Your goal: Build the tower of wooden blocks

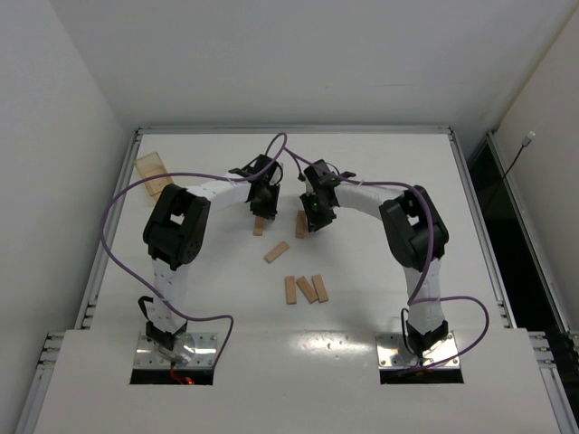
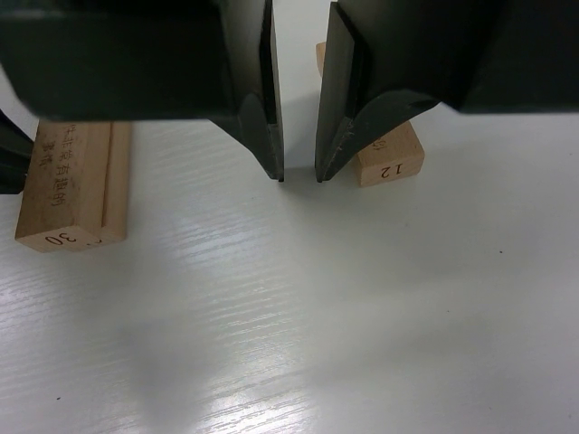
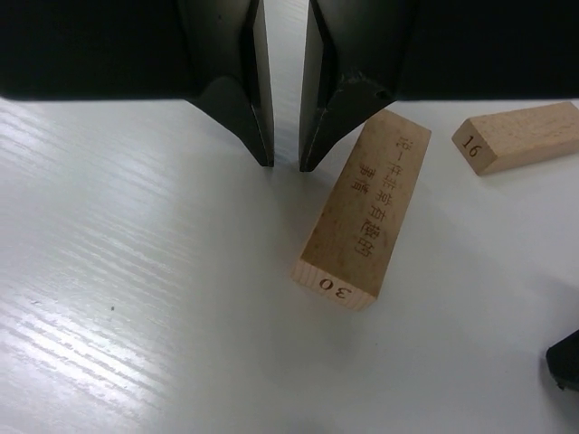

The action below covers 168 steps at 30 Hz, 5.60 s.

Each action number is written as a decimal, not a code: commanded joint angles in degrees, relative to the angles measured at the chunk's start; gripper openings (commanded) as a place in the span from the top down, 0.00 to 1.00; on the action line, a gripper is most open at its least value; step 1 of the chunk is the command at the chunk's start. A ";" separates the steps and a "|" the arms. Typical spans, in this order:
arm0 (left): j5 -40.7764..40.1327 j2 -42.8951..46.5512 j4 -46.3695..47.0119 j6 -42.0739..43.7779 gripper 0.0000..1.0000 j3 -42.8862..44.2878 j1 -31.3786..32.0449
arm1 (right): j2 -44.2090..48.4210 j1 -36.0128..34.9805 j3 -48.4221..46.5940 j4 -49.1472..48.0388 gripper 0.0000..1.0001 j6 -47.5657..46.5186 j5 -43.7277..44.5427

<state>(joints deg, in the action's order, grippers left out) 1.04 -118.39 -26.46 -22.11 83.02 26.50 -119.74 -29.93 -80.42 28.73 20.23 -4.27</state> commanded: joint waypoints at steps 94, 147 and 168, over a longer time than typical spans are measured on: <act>-12.47 14.34 -12.38 -21.13 1.00 0.02 9.18 | 28.16 24.22 18.37 -5.53 0.56 -9.51 4.27; -12.99 -4.92 -13.27 -21.13 1.00 19.02 14.98 | 28.16 24.22 20.04 -7.11 0.28 -9.51 3.75; -12.46 -6.59 -12.21 -19.55 0.75 19.54 14.98 | 27.63 24.22 20.57 -7.64 0.28 -9.51 2.69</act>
<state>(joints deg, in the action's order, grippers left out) -11.79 -124.79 -39.75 -42.06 100.77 40.58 -93.43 -5.96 -59.70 22.92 10.35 -0.64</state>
